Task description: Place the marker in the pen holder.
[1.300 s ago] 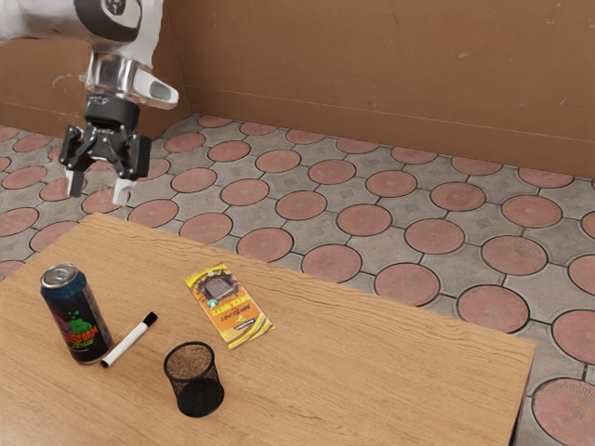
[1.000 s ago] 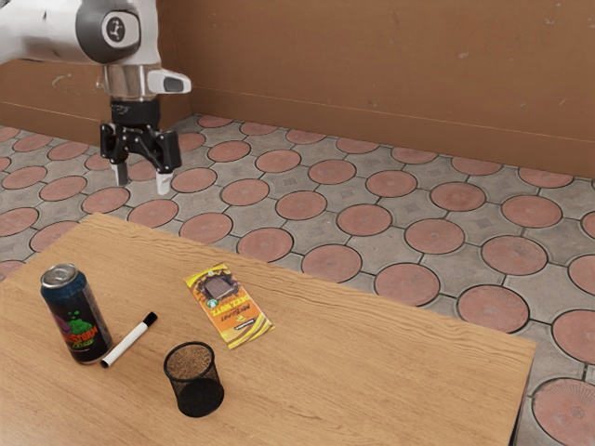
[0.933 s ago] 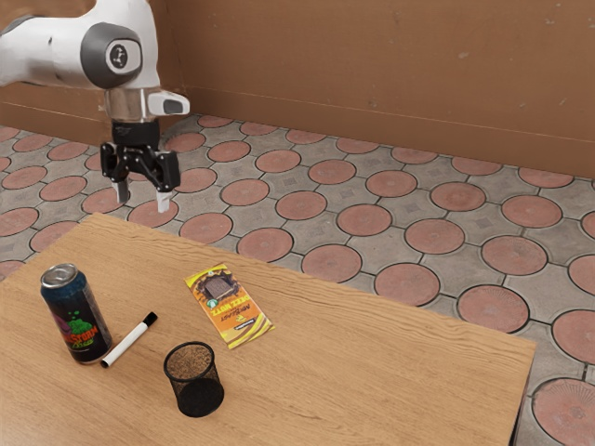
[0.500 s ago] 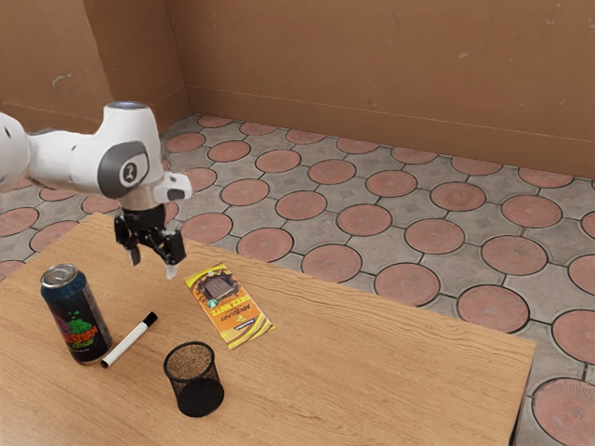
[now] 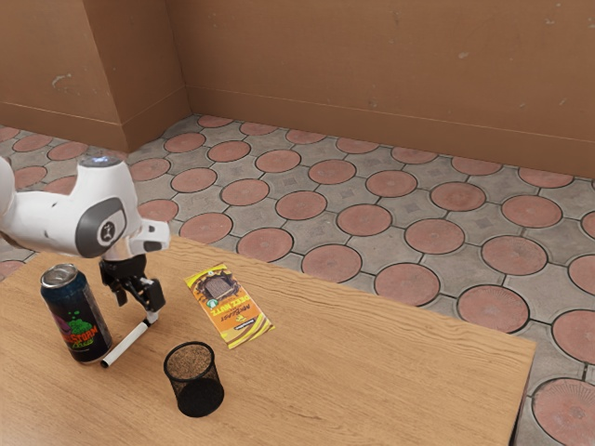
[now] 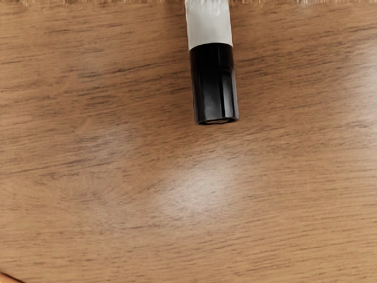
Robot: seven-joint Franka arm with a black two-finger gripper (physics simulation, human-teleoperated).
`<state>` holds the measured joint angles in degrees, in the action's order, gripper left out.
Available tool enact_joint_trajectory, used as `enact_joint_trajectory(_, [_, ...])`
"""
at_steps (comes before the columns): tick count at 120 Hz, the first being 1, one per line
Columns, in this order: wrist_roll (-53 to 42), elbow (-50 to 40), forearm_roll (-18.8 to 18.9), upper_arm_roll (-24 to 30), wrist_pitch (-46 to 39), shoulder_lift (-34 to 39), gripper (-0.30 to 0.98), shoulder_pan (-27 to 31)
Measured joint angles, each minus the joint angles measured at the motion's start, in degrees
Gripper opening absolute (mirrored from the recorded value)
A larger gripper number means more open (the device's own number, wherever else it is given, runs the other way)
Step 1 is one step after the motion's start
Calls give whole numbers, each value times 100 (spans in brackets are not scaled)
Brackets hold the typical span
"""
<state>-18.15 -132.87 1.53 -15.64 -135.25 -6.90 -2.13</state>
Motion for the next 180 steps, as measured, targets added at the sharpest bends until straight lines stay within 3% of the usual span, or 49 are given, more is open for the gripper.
enact_joint_trajectory(69, [-272, -173, -29, 0, -239, -269, 67, 0])
enact_joint_trajectory(132, [-375, -118, -44, 5, -309, -403, 14, 9])
enact_joint_trajectory(180, [-392, -118, -28, 7, -402, -415, 1, 5])
